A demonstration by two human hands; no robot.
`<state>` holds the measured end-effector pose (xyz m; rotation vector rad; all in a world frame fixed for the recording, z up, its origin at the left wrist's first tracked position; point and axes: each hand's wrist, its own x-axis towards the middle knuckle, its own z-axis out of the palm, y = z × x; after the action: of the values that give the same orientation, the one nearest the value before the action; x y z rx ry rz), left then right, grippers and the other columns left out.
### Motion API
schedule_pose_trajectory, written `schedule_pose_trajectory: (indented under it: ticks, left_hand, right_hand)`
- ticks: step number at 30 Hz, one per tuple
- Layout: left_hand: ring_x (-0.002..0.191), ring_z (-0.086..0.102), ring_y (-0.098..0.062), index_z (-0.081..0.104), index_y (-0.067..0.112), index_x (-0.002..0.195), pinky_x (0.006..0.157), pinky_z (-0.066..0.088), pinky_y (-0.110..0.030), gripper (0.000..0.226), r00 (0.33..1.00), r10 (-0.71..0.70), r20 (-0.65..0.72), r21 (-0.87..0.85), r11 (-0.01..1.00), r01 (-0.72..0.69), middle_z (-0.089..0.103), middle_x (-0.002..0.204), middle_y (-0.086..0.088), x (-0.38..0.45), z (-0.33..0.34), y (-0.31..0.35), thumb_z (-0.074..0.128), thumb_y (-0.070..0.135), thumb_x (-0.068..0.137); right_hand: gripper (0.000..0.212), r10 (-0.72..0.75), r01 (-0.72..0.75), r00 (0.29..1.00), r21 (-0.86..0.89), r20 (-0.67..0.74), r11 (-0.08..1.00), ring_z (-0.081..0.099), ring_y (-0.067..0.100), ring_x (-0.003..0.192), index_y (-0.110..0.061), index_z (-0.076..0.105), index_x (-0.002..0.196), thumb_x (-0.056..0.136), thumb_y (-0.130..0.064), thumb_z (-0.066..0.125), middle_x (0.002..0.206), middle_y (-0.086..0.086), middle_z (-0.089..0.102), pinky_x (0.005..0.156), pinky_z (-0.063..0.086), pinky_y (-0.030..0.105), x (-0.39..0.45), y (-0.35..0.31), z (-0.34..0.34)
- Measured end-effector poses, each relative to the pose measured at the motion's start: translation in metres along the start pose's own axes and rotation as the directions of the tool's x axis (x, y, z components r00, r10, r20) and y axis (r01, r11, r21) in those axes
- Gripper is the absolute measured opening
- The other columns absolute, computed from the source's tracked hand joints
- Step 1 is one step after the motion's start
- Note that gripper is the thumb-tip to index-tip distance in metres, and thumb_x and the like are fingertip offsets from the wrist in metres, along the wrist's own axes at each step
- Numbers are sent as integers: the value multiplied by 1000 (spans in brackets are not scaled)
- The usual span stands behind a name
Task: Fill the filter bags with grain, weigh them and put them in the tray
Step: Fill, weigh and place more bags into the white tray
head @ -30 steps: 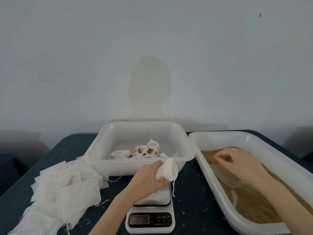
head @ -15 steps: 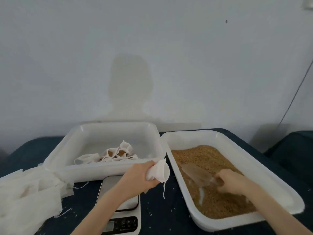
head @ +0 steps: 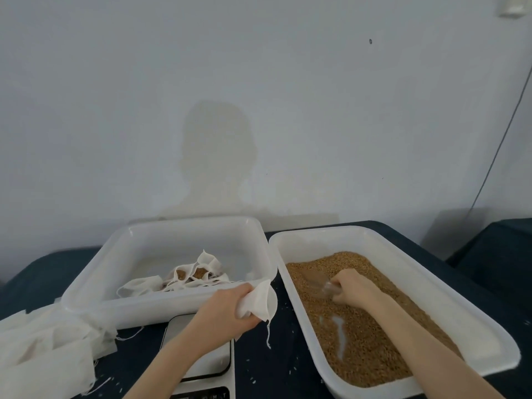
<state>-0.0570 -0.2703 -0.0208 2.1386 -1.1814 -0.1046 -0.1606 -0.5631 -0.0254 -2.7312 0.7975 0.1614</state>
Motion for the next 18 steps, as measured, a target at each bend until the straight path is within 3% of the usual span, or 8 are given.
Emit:
schedule_pose_trajectory:
  ticks: [1,4,7,11,14,16,18]
  left_hand:
    - [79,53,4,53,38,88,66,43,-18,33,1000,0,3,-3,1000,0,57,77,21,-1,-1,0,50,60,63]
    - [80,53,4,55,38,90,67,42,-14,29,1000,-5,12,-17,1000,5,59,79,20,-3,-5,-5,56,56,68]
    - [83,53,6,53,41,92,69,41,-12,20,1000,-14,19,-5,1000,14,60,82,19,-3,-9,-7,65,44,76]
    - [83,53,6,52,44,93,69,41,-11,22,999,-26,23,-27,999,26,61,84,17,-3,-10,-4,68,39,78]
    - [77,55,5,54,43,88,66,42,-12,18,999,-40,17,-77,996,41,62,81,15,-3,-10,-4,69,40,77]
    - [73,54,5,54,43,83,64,42,-15,16,999,-52,11,-100,994,53,61,77,17,-2,-10,-6,69,40,77]
    - [71,54,5,54,44,80,63,43,-16,16,998,-69,10,-125,990,70,61,76,21,-2,-12,-8,68,41,74]
  right_hand:
    - [3,-12,12,1000,24,5,1000,52,5,57,-17,64,90,88,-19,66,77,-7,60,55,41,17,2,0,2]
    - [16,-18,14,999,146,30,989,39,3,48,-16,56,74,89,-17,62,71,-8,53,50,33,14,3,6,6]
    - [21,-31,25,999,277,19,960,33,0,39,-1,63,94,93,-22,59,80,-11,58,45,32,12,-4,18,2]
    - [23,-41,49,999,404,-27,913,38,2,45,-10,66,101,96,-30,56,62,-8,49,53,36,12,-13,29,-7]
    - [10,-84,108,994,410,-77,906,42,5,49,-26,67,100,94,-26,58,68,-5,58,54,39,14,-19,35,-18]
    - [21,-135,148,989,400,-62,905,46,8,51,-35,65,106,92,-20,60,73,0,66,53,41,16,-26,38,-29]
    - [28,-183,180,983,405,-30,897,57,17,62,-32,65,115,91,-17,62,94,7,72,62,51,27,-31,40,-40]
